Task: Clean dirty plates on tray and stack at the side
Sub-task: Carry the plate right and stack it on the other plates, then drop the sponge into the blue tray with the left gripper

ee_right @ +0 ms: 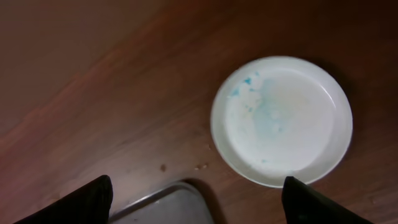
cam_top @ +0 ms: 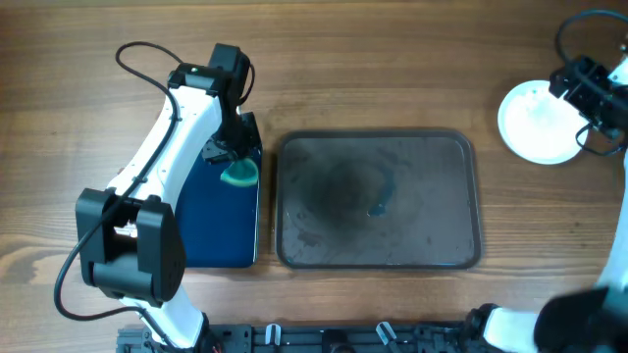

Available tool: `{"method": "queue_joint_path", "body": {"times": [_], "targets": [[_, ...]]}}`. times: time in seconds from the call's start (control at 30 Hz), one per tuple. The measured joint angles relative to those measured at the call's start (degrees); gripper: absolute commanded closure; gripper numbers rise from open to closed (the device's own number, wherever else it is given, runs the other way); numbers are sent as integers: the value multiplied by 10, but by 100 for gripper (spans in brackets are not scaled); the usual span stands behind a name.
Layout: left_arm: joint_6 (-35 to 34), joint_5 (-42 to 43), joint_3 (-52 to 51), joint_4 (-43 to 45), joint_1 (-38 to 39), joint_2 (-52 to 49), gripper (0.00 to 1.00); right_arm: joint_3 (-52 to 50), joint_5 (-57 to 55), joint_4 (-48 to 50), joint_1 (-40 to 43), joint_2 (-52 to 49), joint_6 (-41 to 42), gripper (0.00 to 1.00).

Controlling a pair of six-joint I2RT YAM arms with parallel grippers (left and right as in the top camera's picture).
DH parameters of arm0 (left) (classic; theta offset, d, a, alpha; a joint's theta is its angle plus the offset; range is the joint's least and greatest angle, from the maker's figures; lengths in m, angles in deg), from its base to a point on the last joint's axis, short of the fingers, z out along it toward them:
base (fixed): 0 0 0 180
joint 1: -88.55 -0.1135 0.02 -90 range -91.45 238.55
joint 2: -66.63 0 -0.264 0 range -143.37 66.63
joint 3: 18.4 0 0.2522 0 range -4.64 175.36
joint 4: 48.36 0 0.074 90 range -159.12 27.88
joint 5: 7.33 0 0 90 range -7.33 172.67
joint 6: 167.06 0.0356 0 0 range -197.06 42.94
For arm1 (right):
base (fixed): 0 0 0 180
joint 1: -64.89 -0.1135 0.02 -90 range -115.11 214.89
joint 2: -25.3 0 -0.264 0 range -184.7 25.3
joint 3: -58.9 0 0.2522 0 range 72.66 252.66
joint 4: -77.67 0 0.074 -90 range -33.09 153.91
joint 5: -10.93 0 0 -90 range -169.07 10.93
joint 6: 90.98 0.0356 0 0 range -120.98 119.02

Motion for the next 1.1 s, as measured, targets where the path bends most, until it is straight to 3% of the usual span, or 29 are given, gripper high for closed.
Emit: {"method": "queue_joint_path", "body": {"times": [0.13, 0.43, 0.47, 0.5, 0.63, 0.93, 1.1], "targets": [[-5, -29, -27, -10, -34, 0, 96, 2, -9, -53, -75, 98, -8, 4], [-7, 0, -164, 42, -70, 0, 96, 2, -14, -80, -120, 135, -10, 1], [-7, 4, -179, 49, -70, 0, 85, 2, -14, -83, -120, 135, -10, 0], [-7, 7, -189, 56, -70, 0, 61, 2, -14, -83, -120, 135, -10, 1], [-8, 17, -193, 78, -70, 0, 0, 2, -14, -87, -120, 135, -10, 1], [-8, 16, -191, 88, -70, 6, 0, 2, -16, -83, -120, 136, -88, 3], [12, 7, -147, 83, -70, 116, 0, 2, 2, -54, -120, 186, -161, 2]]}}
